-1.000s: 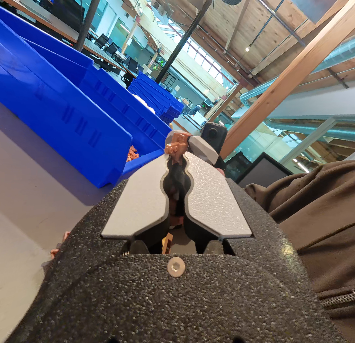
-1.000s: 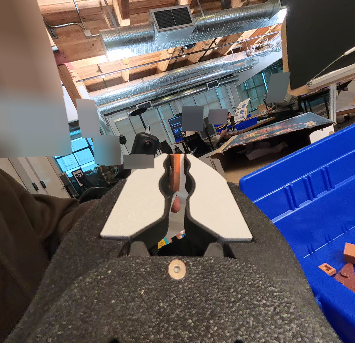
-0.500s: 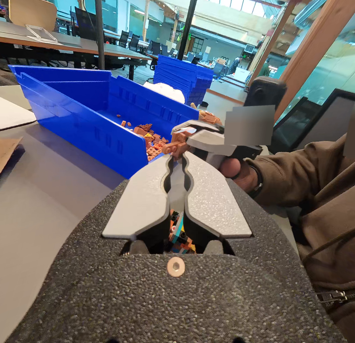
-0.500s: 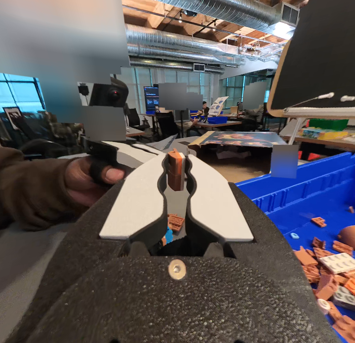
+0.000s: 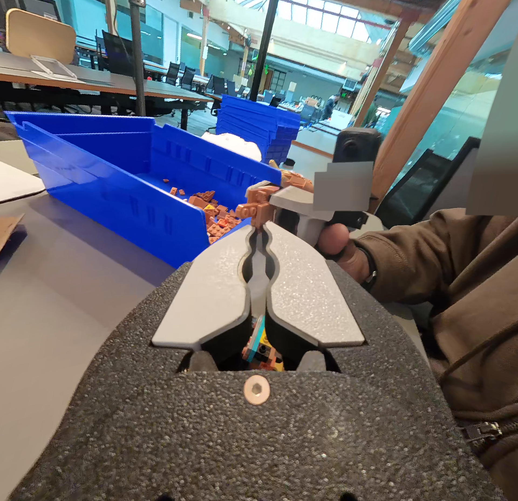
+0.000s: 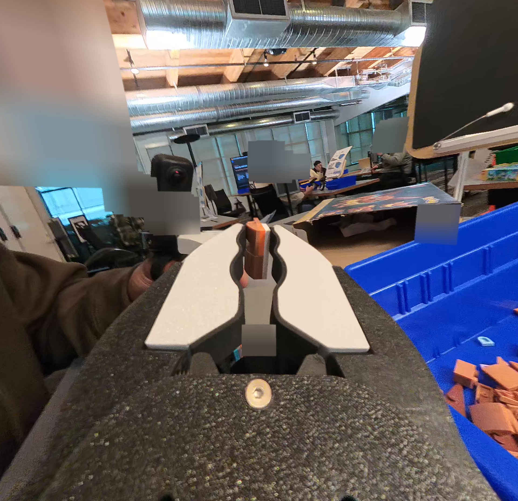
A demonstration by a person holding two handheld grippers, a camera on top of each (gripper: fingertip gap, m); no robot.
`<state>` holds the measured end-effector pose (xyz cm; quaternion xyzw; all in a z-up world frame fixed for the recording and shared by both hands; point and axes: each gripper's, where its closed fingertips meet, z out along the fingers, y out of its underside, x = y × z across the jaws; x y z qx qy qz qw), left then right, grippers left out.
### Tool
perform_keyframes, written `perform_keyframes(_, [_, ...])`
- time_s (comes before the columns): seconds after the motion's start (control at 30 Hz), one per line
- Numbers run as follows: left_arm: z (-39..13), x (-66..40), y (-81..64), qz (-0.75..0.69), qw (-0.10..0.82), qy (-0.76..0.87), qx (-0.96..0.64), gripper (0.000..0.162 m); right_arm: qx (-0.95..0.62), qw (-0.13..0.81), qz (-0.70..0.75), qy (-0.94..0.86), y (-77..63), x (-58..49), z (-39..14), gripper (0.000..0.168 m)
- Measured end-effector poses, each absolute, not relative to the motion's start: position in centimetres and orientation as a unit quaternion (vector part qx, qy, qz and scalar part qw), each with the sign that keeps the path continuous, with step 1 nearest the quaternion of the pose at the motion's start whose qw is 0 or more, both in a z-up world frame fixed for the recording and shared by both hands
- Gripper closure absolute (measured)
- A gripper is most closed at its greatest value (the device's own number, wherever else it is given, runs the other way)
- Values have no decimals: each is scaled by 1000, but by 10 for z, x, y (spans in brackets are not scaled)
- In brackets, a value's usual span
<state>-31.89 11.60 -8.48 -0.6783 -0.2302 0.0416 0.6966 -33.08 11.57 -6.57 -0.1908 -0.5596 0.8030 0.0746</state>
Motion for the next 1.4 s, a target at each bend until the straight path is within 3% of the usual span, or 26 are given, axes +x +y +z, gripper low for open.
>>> perform_keyframes(0.27, [-81,-316,120,-20,720,-235,-653,160,-220,-48,832,-507,120,-331,-63,156])
perform_keyframes(0.47, [-83,-324,116,41,707,-241,-664,154,-244,-167,845,-445,126,-335,-60,156])
perform_keyframes(0.77, [-83,-317,125,20,708,-226,-668,135,-250,-208,834,-445,118,-332,-63,156])
perform_keyframes(1.0, [-78,-316,120,-34,729,-243,-639,150,-237,-194,814,-495,106,-324,-68,155])
perform_keyframes(1.2, [-78,-326,107,-99,741,-295,-595,152,-232,-55,794,-560,114,-337,-72,135])
perform_keyframes(1.4, [-87,-332,104,-124,719,-335,-596,152,-105,260,680,-678,119,-339,-78,123])
